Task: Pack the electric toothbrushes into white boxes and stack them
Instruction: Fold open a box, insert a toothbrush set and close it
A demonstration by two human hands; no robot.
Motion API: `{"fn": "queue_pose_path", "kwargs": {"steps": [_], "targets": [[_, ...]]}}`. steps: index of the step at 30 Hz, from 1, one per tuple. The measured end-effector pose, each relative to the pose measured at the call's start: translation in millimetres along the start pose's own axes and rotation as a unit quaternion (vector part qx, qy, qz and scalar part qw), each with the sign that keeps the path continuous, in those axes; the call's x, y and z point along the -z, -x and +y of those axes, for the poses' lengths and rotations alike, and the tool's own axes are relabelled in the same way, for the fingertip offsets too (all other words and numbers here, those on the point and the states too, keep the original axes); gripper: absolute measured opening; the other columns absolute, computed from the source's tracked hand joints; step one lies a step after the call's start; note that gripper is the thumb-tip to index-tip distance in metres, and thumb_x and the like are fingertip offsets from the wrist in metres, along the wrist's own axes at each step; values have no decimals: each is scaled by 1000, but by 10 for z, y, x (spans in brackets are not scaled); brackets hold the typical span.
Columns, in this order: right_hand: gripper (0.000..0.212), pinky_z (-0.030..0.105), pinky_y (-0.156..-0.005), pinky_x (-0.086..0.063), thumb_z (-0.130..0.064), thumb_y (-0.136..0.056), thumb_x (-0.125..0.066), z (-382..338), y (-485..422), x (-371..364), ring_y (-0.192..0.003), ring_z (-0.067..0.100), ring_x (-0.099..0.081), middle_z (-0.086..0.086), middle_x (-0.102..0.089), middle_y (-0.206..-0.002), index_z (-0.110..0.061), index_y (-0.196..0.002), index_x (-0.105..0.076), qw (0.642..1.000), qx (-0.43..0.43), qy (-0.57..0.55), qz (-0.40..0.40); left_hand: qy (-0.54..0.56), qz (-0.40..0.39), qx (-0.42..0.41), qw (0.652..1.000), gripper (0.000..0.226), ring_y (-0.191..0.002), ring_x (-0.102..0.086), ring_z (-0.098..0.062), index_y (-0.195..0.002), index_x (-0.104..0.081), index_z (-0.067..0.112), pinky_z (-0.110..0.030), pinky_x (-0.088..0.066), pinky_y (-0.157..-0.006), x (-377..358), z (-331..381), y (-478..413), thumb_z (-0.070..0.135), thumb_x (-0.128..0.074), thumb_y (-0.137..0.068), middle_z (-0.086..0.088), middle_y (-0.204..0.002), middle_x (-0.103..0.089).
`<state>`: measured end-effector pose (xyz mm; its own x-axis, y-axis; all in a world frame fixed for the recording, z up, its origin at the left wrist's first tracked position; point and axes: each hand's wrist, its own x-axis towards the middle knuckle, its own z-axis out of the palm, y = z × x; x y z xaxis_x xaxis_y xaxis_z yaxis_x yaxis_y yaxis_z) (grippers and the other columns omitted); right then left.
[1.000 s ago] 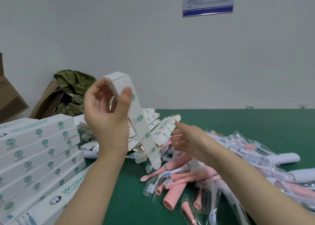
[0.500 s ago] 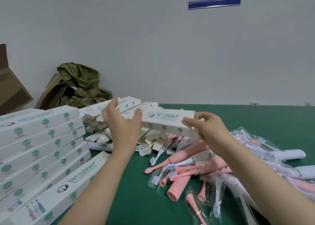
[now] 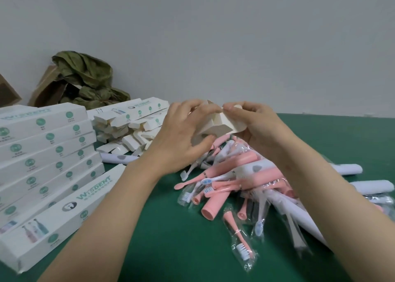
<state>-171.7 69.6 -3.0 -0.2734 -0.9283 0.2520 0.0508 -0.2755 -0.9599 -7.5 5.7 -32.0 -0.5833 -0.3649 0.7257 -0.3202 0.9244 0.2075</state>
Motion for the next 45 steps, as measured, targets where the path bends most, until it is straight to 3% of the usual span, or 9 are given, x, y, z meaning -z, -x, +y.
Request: {"fn": "queue_pose_path", "kwargs": {"steps": [5,12,20,26,30,33,37,41,45], "targets": [[9,21,-56,-51,-9,-86,-66,42,29,-85,-59,14,-59,2,-64,-70,-13,-79,-66,998,27,49,27,108,63,60,990,37,-106,-43,-15,-90,-62,24,-17,-29,-90,-23,74,-31,42,-30,-91,5,-102,-54],[8,25,-57,-48,-12,-84,-69,49,65,-185,-57,15,-58,2,-64,-68,-16,-77,-68,995,39,80,38,181,48,120,975,14,-101,-43,-6,-86,-53,39,-6,-30,-78,14,80,-31,48,-59,-77,7,-101,-53],[8,34,-67,-50,-15,-89,-63,67,56,-149,-68,18,-59,4,-65,-78,-12,-84,-68,996,20,83,28,65,14,65,996,45,-99,-43,-6,-111,-58,38,-4,-30,-79,64,11,13,36,-76,-70,16,-99,-45],[17,24,-75,-58,-14,-98,-50,10,11,-5,-70,14,-67,9,-70,-83,-4,-95,-64,991,31,127,-36,-89,111,28,989,54,-90,-48,-25,-110,-66,12,-32,-41,-72,96,5,20,42,-55,-67,-7,-95,-51],[16,8,-73,-47,-4,-85,-64,136,31,184,-77,6,-62,-3,-71,-92,-19,-88,-70,831,97,539,-95,-130,148,51,979,45,-88,-47,-28,-111,-65,9,-30,-37,-71,91,-86,21,26,-71,-70,-13,-96,-52],[17,10,-65,-38,-15,-88,-63,340,23,118,-80,6,-54,-5,-68,-102,-17,-103,-70,737,88,650,-166,-145,150,55,976,46,-87,-48,-29,-111,-65,8,-31,-38,-68,66,-105,36,22,-75,-69,-14,-96,-54],[26,23,-72,-43,-34,-93,-56,410,-13,-34,-87,17,-53,3,-62,-103,-14,-105,-66,663,54,713,-221,-134,163,58,976,45,-88,-48,-30,-113,-66,9,-32,-41,-69,31,-92,51,21,-75,-70,-14,-97,-55],[34,23,-50,-26,-32,-97,-47,387,-61,-84,-57,15,-35,2,-45,-68,-9,-73,-50,593,-37,771,-227,-121,166,69,976,46,-91,-49,-32,-115,-64,7,-32,-40,-75,2,-91,40,21,-73,-72,-16,-100,-55],[25,23,-52,-31,-29,-100,-39,335,-41,34,-71,16,-50,3,-61,-94,-12,-105,-56,613,12,757,-227,-116,161,80,977,47,-94,-49,-32,-117,-64,7,-34,-42,-78,-14,-115,63,19,-74,-73,-15,-101,-54]]}}
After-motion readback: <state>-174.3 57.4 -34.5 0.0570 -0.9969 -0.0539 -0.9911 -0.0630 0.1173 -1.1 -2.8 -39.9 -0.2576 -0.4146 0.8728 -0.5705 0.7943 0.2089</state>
